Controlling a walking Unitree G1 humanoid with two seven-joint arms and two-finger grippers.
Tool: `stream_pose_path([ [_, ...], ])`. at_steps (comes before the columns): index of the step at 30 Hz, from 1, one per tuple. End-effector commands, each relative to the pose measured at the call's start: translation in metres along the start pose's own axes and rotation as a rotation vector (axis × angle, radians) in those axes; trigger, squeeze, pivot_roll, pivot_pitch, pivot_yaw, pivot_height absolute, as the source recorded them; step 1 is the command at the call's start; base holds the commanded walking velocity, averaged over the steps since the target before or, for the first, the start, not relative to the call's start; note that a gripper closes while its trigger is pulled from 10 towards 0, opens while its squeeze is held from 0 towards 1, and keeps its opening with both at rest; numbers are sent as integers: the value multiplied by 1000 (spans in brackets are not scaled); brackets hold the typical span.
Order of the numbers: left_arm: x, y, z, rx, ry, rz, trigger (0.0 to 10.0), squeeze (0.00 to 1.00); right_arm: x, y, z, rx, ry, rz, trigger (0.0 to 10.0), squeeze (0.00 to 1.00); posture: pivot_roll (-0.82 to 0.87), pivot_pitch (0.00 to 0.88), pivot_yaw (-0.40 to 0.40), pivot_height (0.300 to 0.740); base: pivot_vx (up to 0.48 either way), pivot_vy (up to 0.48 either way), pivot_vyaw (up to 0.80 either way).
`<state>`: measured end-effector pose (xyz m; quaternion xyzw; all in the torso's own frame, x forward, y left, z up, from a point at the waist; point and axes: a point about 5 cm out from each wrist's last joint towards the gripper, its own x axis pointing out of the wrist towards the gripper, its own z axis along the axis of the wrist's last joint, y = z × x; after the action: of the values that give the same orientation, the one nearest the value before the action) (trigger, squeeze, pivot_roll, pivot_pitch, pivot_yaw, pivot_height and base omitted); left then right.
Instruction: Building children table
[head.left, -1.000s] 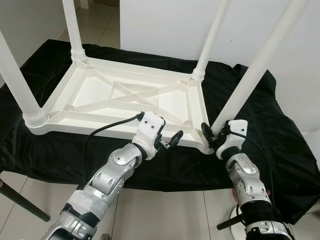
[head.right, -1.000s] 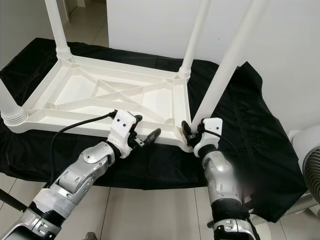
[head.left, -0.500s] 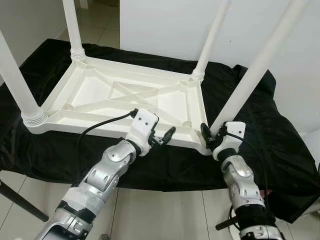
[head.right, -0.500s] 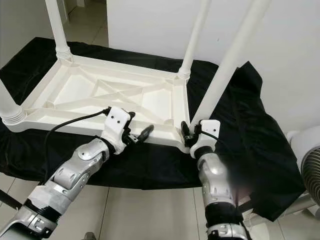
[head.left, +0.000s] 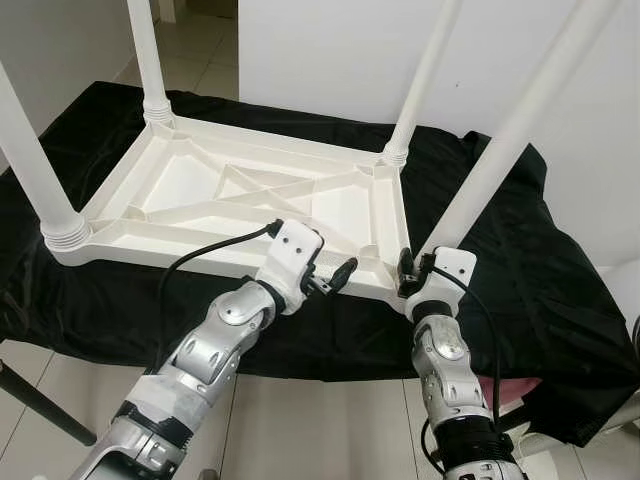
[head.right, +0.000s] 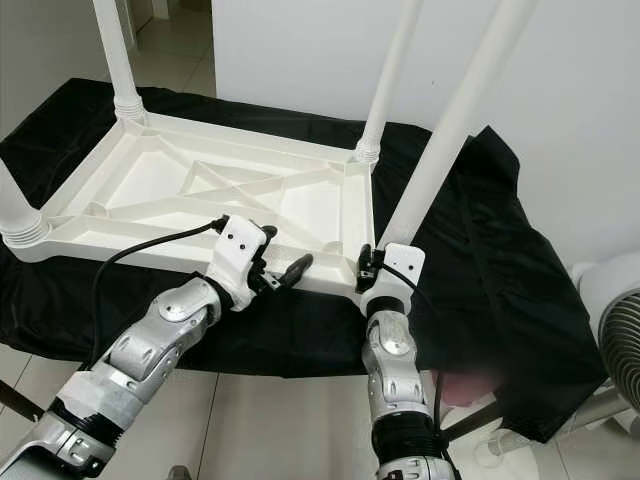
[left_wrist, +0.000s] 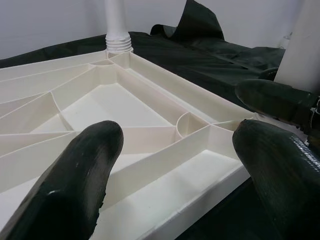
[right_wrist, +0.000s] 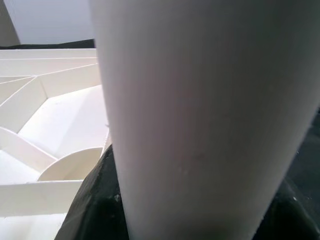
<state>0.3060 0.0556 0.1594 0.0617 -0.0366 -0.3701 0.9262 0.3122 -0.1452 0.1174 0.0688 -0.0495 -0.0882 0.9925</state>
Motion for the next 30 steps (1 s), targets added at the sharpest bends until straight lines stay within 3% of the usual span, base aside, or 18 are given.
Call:
stream_pose_path([
  [1, 1, -13, -1, 7, 10, -158, 10000, 0, 1, -3, 1, 11, -1, -23, 10000, 0, 27, 23, -132, 740, 0, 0, 0],
  [2, 1, -14, -1, 7, 9, -159, 10000, 0, 2, -1, 2, 32, -3, 14, 10000, 0, 26, 30, -130, 740, 0, 0, 0],
  [3, 1, -15, 0, 7, 7, -163, 10000, 0, 2, 0, 4, 40, -10, 45, 10000, 596, 25, 35, -128, 740, 0, 0, 0],
  [4, 1, -15, 0, 7, 7, -163, 10000, 0, 2, 0, 4, 40, -10, 45, 10000, 596, 25, 35, -128, 740, 0, 0, 0],
  [5, 1, -16, 0, 6, 6, -168, 10000, 0, 2, -1, 6, 48, -23, 72, 10000, 1000, 27, 40, -125, 740, 0, 0, 0],
  [10, -1, -18, 0, 8, 10, -179, 10000, 0, 0, -6, 10, 67, -46, 143, 10000, 1000, 26, 44, -118, 740, 0, 0, 0],
  [11, -1, -18, -1, 12, 15, -183, 10000, 0, -2, -9, 11, 66, -49, 193, 10000, 357, 23, 47, -114, 740, 0, 0, 0],
  [12, -2, -18, -2, 15, 20, -188, 10000, 0, -4, -13, 12, 54, -47, 253, 10000, 0, 21, 49, -110, 740, 0, 0, 0],
  [20, -5, -24, -7, 15, 36, -227, 10000, 0, -5, -30, 12, -31, -21, 438, 10000, 0, 3, 52, -95, 740, 0, 0, 0],
  [22, -10, -32, -15, 22, 62, -273, 10000, 0, -4, -34, 12, -81, 1, 563, 10000, 0, -5, 55, -88, 740, 0, 0, 0],
  [26, -14, -37, -18, 35, 72, -304, 10000, 0, -2, -38, 11, -99, 24, 629, 10000, 0, -9, 51, -82, 740, 0, 0, 0],
  [27, -14, -39, -18, 33, 75, -316, 10000, 0, 0, -40, 11, -122, 33, 648, 8745, 0, -9, 50, -81, 740, 0, 0, 0],
  [30, -15, -40, -17, 31, 76, -324, 10000, 0, 2, -41, 12, -140, 38, 661, 8745, 0, -9, 50, -81, 740, 0, 0, 0],
])
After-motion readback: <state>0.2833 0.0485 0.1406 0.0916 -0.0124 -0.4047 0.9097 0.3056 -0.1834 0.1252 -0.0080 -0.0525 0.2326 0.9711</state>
